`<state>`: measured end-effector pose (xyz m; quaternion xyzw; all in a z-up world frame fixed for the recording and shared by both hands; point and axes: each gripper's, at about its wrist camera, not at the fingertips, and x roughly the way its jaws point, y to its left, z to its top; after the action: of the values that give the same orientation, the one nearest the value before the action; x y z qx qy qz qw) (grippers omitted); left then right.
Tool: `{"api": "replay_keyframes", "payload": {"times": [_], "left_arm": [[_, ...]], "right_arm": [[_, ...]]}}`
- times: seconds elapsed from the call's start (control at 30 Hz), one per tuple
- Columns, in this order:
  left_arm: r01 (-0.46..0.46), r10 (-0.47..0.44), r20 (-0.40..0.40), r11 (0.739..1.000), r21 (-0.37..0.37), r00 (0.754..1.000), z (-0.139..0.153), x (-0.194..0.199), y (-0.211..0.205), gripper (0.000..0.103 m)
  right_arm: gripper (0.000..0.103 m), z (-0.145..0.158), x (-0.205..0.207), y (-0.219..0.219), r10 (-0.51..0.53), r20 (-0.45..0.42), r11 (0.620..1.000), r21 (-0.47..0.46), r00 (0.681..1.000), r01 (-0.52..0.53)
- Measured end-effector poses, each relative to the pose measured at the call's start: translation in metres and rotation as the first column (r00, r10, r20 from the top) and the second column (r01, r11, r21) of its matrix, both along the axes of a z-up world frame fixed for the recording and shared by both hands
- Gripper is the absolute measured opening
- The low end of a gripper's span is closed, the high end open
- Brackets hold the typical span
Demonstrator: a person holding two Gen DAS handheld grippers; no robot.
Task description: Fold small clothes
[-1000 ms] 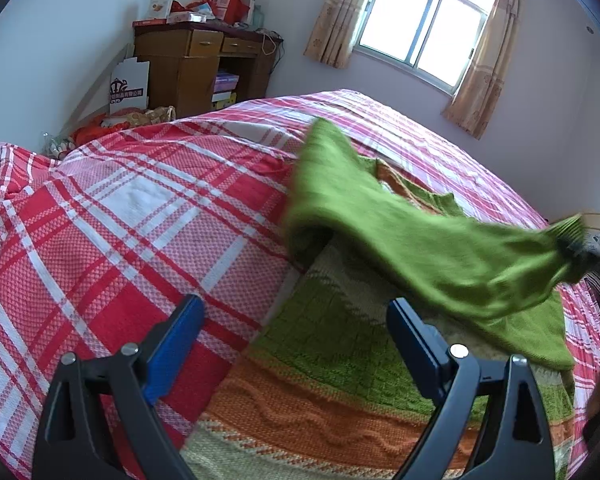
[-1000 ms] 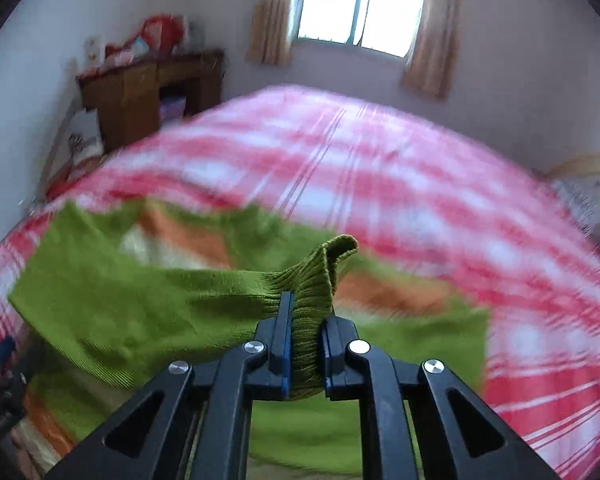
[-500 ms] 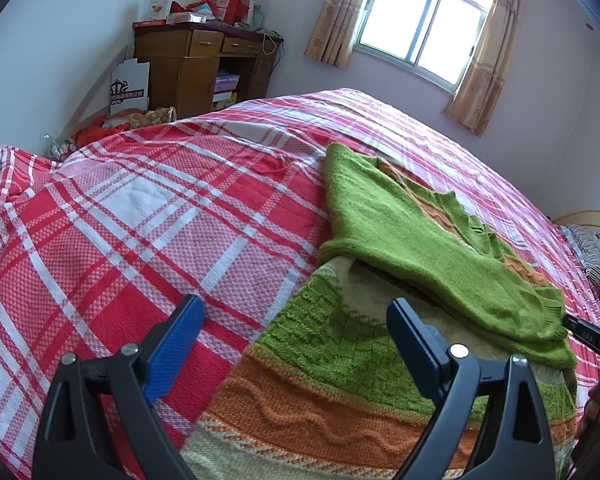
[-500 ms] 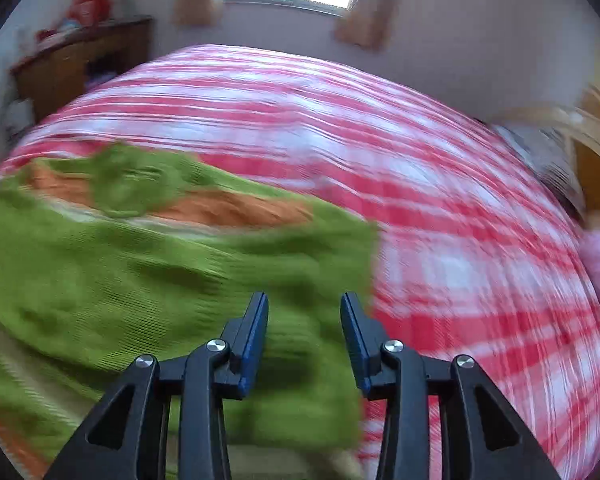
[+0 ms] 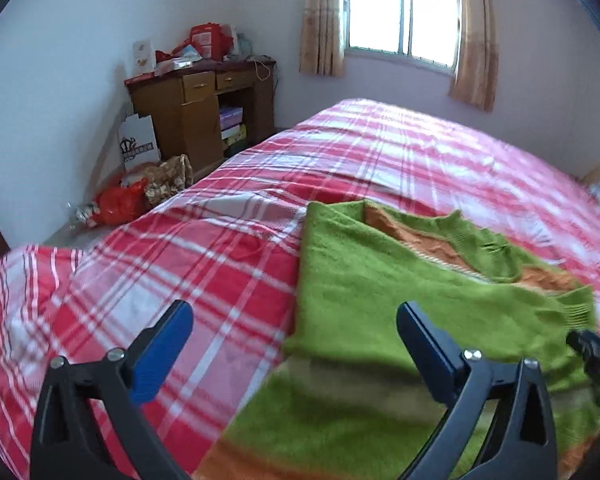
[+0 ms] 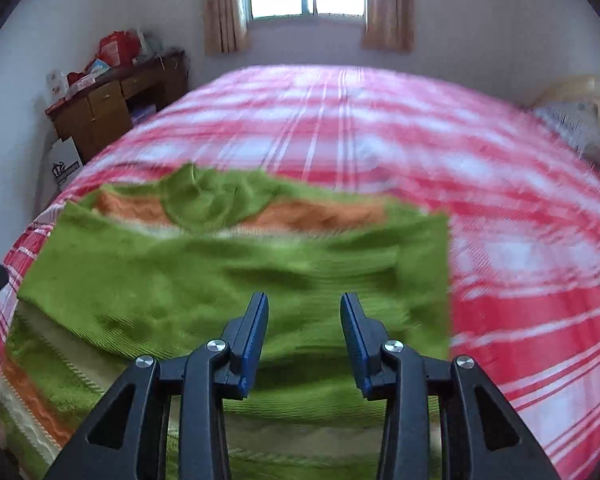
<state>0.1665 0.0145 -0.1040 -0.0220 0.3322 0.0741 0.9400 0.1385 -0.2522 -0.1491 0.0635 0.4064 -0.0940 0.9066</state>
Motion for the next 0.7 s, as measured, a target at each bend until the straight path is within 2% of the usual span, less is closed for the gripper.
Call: {"api": "replay_keyframes", "payload": {"times": [0.1, 0.13, 0.17, 0.2, 0.23, 0.3, 0.37, 0.47, 0.57, 0.63, 0.7], "left_arm": [[-0.058, 0.065, -0.094, 0.996, 0.074, 0.993, -0.027, 0.019, 0.004, 0.103], [-0.072, 0.081, -0.132, 0.995, 0.066, 0.988, -0.035, 0.024, 0.009, 0.103], [-0.076, 0.079, -0.166, 0.997, 0.025, 0.983, -0.04, 0.027, 0.015, 0.103], [-0.086, 0.079, -0.168, 0.996, -0.036, 0.983, -0.039, 0.029, 0.024, 0.103], [-0.095, 0.084, -0.172, 0.994, -0.056, 0.982, -0.039, 0.03, 0.029, 0.103], [-0.081, 0.068, -0.181, 0.995, -0.065, 0.981, -0.039, 0.029, 0.033, 0.103], [-0.033, 0.027, -0.175, 0.999, -0.035, 0.984, -0.031, 0.019, 0.034, 0.103], [0.078, -0.078, -0.095, 0.997, -0.002, 0.992, -0.009, -0.025, 0.041, 0.103], [0.168, -0.17, -0.034, 0.985, -0.035, 0.985, 0.004, -0.073, 0.06, 0.103], [0.208, -0.209, -0.012, 0.977, -0.055, 0.978, 0.007, -0.105, 0.075, 0.103], [0.212, -0.213, -0.006, 0.975, -0.063, 0.977, 0.007, -0.132, 0.09, 0.103]], "right_arm": [[0.04, -0.005, -0.005, 0.003, 0.001, 0.021, 1.0, -0.004, 1.0, -0.001], [0.04, -0.005, -0.004, 0.006, 0.001, 0.019, 1.0, -0.011, 1.0, -0.001], [0.042, -0.006, -0.003, 0.008, 0.004, 0.017, 1.0, -0.025, 1.0, -0.003], [0.042, -0.006, -0.003, 0.01, 0.005, 0.014, 0.999, -0.037, 1.0, -0.004], [0.043, -0.006, -0.003, 0.011, 0.006, 0.01, 0.999, -0.046, 1.0, -0.005], [0.044, -0.002, -0.006, 0.007, 0.008, 0.006, 0.999, -0.044, 1.0, -0.007], [0.044, 0.007, -0.019, 0.006, -0.017, 0.006, 0.998, -0.053, 1.0, 0.017], [0.044, 0.035, -0.068, 0.0, -0.004, 0.093, 1.0, -0.03, 0.996, 0.007], [0.047, 0.061, -0.139, -0.011, -0.01, 0.152, 0.999, -0.032, 0.988, 0.015], [0.052, 0.068, -0.183, -0.016, -0.005, 0.154, 1.0, -0.023, 0.988, 0.008], [0.052, 0.068, -0.23, -0.015, 0.005, 0.128, 1.0, -0.017, 0.992, -0.003]]}}
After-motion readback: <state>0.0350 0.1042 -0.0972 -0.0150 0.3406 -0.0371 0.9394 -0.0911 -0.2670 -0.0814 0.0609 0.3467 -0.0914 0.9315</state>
